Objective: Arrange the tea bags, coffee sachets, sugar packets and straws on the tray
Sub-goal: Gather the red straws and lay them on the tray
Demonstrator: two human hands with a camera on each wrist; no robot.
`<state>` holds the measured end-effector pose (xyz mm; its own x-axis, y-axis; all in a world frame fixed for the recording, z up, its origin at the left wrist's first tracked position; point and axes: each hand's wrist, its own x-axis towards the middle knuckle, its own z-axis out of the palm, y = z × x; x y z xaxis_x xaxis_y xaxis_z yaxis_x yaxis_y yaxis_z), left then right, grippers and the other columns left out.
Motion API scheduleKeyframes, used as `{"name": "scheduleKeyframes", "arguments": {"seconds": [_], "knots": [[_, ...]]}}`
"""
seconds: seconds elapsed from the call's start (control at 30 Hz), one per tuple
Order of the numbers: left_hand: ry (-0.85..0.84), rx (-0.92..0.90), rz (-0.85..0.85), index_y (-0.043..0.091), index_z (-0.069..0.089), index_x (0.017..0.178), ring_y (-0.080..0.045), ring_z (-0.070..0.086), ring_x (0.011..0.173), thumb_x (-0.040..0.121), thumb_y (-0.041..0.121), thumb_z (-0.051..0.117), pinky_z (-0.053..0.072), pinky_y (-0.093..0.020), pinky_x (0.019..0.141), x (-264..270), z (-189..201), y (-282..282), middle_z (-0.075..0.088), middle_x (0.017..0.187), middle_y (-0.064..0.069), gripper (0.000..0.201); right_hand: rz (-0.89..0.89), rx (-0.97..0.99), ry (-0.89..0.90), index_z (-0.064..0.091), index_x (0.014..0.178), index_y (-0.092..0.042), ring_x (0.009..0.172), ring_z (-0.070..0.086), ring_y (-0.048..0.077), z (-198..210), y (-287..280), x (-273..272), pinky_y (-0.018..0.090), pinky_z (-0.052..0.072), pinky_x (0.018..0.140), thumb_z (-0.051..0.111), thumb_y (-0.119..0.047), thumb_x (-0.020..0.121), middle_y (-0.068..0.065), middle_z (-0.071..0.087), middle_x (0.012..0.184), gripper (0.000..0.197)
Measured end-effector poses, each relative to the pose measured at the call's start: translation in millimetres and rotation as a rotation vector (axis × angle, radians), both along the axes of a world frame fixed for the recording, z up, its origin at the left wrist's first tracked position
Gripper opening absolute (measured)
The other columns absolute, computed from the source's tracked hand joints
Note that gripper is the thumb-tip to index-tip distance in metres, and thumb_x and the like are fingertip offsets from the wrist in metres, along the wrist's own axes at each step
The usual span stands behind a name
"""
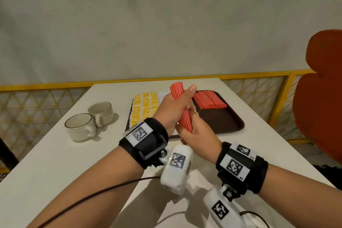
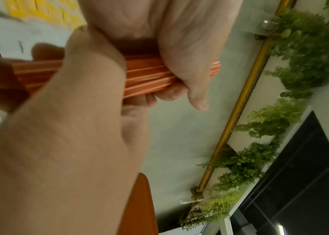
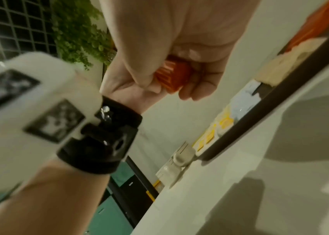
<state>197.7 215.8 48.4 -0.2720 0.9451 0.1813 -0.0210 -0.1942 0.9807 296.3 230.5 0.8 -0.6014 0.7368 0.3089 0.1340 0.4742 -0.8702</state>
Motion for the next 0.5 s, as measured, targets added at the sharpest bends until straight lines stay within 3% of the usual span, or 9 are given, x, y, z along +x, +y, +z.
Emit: {"name": "scheduleKeyframes", "arguments": {"seconds": [0.13,0.2,0.27,0.33,0.37,0.43,0.5], "knots": [[0.039,-0.099,-0.040,0.017,0.052,0.058,-0.022,0.057,0.072,0.086,0.051,0.058,0.049,-0.044,0.090,9,-8,48,0.055,0.053,0.004,0.045,-0.029,-0.064,-0.006,0.046,0.108,-0.015,0.058,0.048,0.012,-3,38,10,0.028,0.042,0.055,0.044,-0.001,0.093,0.003,0.050,0.070,0.020],[0.104,-0.144,-0.094,0.014,0.057,0.068,-0.026,0.059,0.077,0.088,0.049,0.058,0.046,-0.049,0.095,14,-20,69,0.059,0.064,-0.003,0.040,-0.063,-0.198,-0.039,0.046,0.110,-0.014,0.052,0.046,0.015,-7,57,16,0.026,0.041,0.049,0.042,-0.004,0.095,0.007,0.048,0.066,0.019],[0.160,-0.224,-0.146,0.011,0.060,0.079,-0.028,0.062,0.085,0.089,0.047,0.057,0.046,-0.051,0.098,21,-36,89,0.064,0.078,-0.008,0.037,-0.103,-0.358,-0.096,0.047,0.098,-0.012,0.045,0.042,0.012,-11,77,24,0.024,0.039,0.043,0.040,-0.007,0.097,0.005,0.044,0.060,0.009],[0.161,-0.304,-0.165,0.007,0.063,0.089,-0.030,0.065,0.088,0.085,0.044,0.058,0.050,-0.046,0.093,26,-47,104,0.067,0.087,-0.012,0.038,-0.125,-0.527,-0.147,0.046,0.088,-0.010,0.042,0.038,0.012,-12,97,35,0.024,0.036,0.041,0.038,-0.007,0.097,0.003,0.040,0.056,0.012],[0.121,-0.348,-0.184,0.004,0.061,0.089,-0.028,0.065,0.082,0.087,0.038,0.058,0.053,-0.040,0.086,30,-49,110,0.065,0.084,-0.013,0.034,-0.145,-0.609,-0.171,0.046,0.085,-0.009,0.042,0.036,0.012,-11,107,41,0.024,0.035,0.041,0.038,-0.007,0.097,0.003,0.039,0.056,0.014],[0.027,-0.453,-0.227,0.004,0.056,0.080,-0.021,0.058,0.066,0.095,0.017,0.052,0.053,-0.032,0.070,37,-55,123,0.058,0.073,-0.012,0.021,-0.215,-0.732,-0.256,0.047,0.082,-0.008,0.043,0.035,0.013,-9,125,54,0.022,0.034,0.041,0.041,-0.013,0.096,0.004,0.039,0.057,0.016],[0.004,-0.545,-0.237,0.004,0.055,0.078,-0.020,0.057,0.069,0.096,0.009,0.051,0.054,-0.032,0.069,45,-60,134,0.056,0.074,-0.011,0.019,-0.262,-0.766,-0.401,0.047,0.084,-0.008,0.042,0.034,0.014,-8,143,66,0.021,0.033,0.040,0.044,-0.019,0.096,0.004,0.040,0.059,0.016]]}}
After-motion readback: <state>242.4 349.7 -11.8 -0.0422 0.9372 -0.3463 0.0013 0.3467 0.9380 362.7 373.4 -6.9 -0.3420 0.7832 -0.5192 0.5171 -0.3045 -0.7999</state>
